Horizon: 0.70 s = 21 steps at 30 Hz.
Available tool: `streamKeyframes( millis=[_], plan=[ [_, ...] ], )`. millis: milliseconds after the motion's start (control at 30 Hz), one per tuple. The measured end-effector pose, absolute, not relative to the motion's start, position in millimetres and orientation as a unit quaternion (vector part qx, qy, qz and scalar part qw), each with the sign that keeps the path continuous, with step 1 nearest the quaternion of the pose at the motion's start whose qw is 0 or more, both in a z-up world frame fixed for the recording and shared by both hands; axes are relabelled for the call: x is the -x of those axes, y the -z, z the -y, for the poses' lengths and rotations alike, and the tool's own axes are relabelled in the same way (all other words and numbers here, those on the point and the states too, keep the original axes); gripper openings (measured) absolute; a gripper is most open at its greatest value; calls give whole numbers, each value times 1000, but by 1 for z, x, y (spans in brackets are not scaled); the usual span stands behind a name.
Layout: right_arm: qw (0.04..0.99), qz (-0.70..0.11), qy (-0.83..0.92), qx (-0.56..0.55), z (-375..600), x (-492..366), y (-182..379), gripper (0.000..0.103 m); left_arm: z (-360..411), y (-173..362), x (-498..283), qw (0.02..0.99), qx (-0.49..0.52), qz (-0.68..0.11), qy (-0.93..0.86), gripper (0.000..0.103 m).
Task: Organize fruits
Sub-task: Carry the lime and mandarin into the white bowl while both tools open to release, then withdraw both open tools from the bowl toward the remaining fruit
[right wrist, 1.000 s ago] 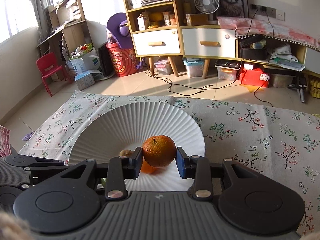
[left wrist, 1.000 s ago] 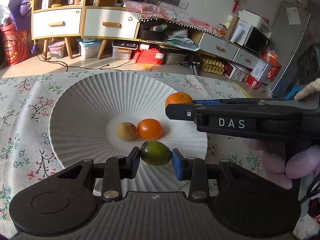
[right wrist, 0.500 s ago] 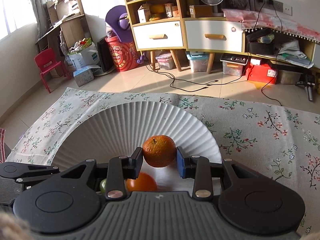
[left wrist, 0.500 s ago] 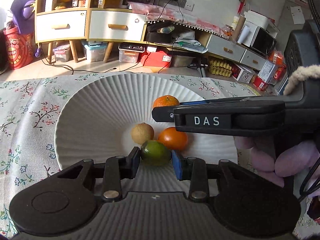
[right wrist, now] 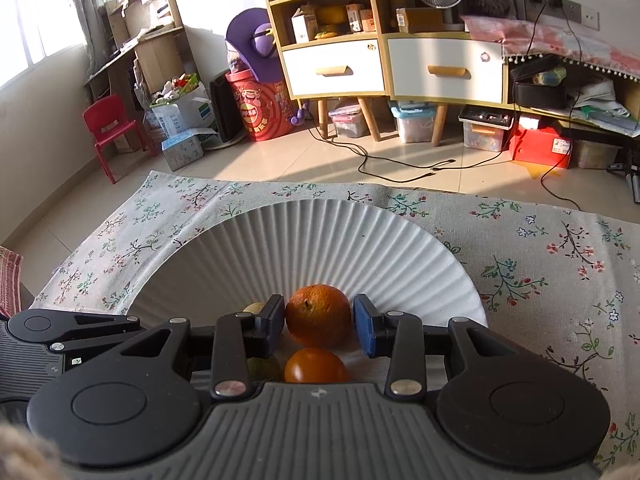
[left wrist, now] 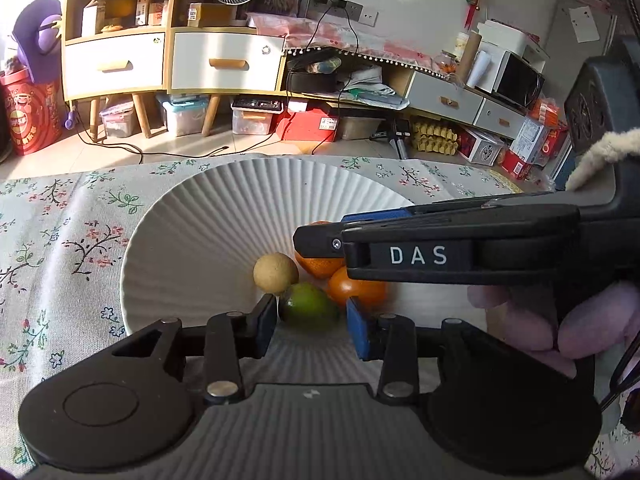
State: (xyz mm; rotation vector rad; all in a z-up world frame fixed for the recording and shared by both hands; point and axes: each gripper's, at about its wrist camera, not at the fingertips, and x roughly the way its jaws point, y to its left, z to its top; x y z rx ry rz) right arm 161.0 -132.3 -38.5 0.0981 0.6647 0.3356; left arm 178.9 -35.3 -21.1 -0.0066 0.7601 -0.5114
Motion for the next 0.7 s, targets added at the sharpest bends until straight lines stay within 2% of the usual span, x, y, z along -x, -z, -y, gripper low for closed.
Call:
streamKeyframes(
  millis=[100,267,433,700],
  plan=[
    [932,-320,-159,-56,137,-158,33,39,36,17,-175,897,-2,-366,247,58],
    [936,-312,-150,-60,142,-144,21,49,34,9,-164,898,-11,-364,246,67],
    [939,-309,-135,-62,146,-124,11,65,26,0,-149,901,-12,-364,236,80],
    [941,-314,-117,-51,144,-88,3,90,9,-11,-122,901,-4,-373,220,89]
  ],
)
